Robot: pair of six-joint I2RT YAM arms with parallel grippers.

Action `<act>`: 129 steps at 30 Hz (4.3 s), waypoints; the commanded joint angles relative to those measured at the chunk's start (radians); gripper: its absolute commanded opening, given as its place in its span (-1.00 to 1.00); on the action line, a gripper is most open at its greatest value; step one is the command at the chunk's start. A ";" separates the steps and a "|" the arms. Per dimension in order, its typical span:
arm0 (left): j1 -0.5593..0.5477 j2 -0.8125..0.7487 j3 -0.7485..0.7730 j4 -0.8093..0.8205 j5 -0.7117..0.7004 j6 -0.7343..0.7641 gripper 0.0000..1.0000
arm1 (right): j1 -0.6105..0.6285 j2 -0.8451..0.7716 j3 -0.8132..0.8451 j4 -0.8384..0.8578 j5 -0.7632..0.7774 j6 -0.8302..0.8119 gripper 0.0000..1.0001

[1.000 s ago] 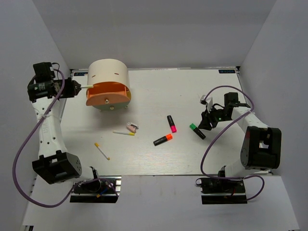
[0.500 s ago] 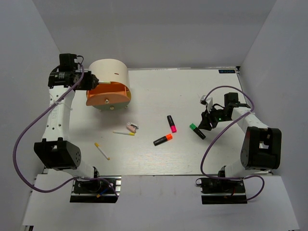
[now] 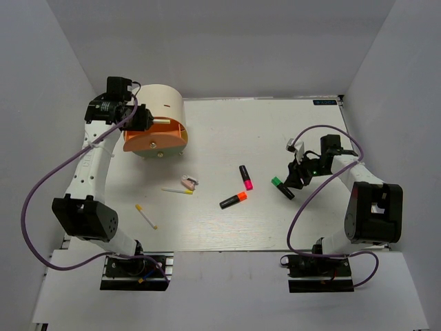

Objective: Sort the stationery into containers
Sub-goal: Place the pen in the drawer, then pick up the pen from the center of the board.

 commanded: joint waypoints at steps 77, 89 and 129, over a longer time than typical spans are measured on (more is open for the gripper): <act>-0.022 -0.991 -0.642 -0.116 -0.033 0.979 0.73 | 1.045 0.713 0.844 0.346 0.311 0.236 -0.19; -0.022 -1.022 -0.682 -0.145 -0.042 0.961 0.73 | 1.056 0.781 0.866 0.374 0.430 0.267 -0.16; -0.022 -0.873 -1.135 0.162 -0.016 0.448 0.76 | 0.926 0.181 0.617 0.023 0.171 0.255 -1.00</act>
